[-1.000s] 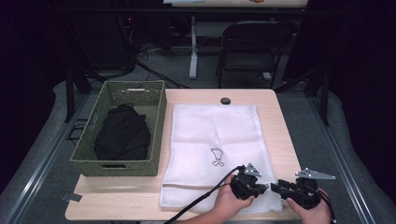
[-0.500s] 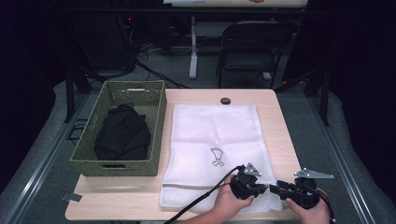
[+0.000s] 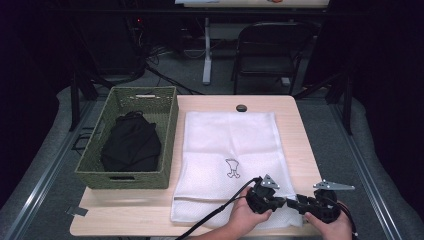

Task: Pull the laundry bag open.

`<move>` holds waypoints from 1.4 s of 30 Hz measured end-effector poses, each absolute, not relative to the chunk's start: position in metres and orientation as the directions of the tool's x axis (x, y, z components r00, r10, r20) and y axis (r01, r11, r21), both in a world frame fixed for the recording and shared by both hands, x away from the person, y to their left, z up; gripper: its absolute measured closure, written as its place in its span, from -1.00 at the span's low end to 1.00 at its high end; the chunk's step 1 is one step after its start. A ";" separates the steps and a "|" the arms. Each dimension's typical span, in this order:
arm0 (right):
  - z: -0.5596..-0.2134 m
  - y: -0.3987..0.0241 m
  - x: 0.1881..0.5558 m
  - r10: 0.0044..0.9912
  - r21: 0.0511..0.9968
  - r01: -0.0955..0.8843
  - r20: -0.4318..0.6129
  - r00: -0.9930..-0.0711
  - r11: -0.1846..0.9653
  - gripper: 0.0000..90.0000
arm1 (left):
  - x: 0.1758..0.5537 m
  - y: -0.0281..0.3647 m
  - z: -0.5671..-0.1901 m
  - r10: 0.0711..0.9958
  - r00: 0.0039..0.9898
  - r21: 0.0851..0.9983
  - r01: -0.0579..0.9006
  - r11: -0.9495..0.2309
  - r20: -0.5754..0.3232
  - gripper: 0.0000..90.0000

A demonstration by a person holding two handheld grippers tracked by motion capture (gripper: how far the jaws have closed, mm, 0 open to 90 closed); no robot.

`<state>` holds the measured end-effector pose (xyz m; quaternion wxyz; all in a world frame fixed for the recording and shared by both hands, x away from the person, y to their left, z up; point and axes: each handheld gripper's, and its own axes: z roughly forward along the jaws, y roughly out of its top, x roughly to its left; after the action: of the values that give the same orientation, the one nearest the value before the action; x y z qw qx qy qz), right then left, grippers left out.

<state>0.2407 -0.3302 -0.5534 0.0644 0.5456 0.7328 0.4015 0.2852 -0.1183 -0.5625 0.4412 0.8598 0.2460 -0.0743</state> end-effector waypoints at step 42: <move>-0.544 -0.321 0.239 0.849 0.694 0.705 0.279 -0.449 0.145 0.82 | 0.288 -0.116 -0.563 0.386 0.845 0.701 0.526 -0.481 -0.369 0.94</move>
<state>0.2395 -0.3215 -0.5438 0.0895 0.5171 0.7513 0.4001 0.2884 -0.1163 -0.5633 0.4341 0.8569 0.2662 -0.0803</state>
